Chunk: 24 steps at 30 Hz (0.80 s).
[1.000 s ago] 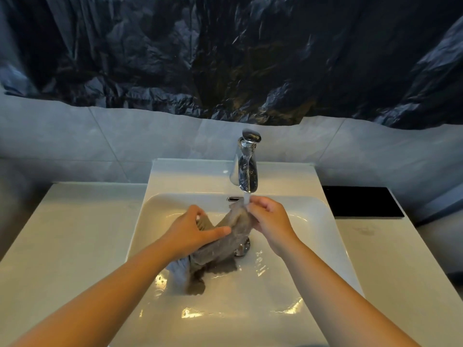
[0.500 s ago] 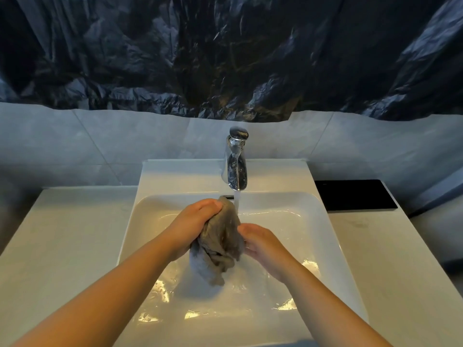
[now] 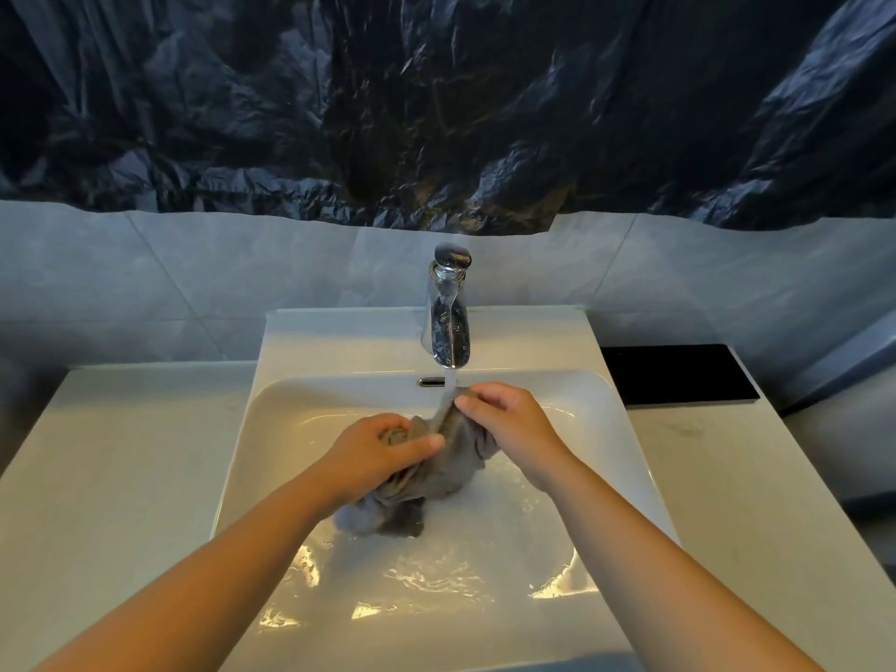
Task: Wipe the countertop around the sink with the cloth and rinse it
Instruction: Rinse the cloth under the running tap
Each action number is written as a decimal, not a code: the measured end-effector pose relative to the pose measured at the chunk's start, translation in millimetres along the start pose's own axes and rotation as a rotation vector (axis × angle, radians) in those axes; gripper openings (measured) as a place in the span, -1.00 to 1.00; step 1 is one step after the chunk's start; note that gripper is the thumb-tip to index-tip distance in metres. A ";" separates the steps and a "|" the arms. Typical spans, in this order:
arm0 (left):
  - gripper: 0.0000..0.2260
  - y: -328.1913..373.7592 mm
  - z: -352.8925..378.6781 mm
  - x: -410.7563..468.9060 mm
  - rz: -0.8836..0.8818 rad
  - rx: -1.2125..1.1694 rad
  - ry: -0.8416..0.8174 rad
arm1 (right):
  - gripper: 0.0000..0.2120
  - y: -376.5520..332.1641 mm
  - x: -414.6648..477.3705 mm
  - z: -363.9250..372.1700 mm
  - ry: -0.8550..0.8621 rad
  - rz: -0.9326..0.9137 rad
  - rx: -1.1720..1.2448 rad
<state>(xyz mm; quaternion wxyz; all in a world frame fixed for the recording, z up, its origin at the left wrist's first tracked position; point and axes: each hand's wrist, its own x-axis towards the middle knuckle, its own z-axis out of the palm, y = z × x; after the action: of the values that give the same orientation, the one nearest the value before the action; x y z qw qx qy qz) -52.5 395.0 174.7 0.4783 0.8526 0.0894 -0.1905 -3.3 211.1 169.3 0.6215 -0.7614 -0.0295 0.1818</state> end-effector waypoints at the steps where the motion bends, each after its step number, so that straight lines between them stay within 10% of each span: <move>1: -0.72 1.3 1.4 -0.5 0.001 0.006 -0.033 | -0.84 -1.0 1.8 1.3 -0.004 -0.009 -0.008; 13: -0.75 12.8 -6.8 2.6 -0.028 -0.625 0.009 | -0.80 35.1 -13.3 14.4 -0.048 0.274 0.158; 24: -0.75 11.5 -10.2 5.3 -0.031 -0.565 0.020 | -0.94 30.6 -12.1 12.0 -0.074 0.296 0.293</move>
<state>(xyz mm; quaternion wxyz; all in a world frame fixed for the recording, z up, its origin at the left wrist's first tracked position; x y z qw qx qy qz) -41.4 397.5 186.3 0.6932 0.6858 0.1567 -0.1567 -24.0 212.1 141.0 0.6906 -0.6517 0.0865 0.3013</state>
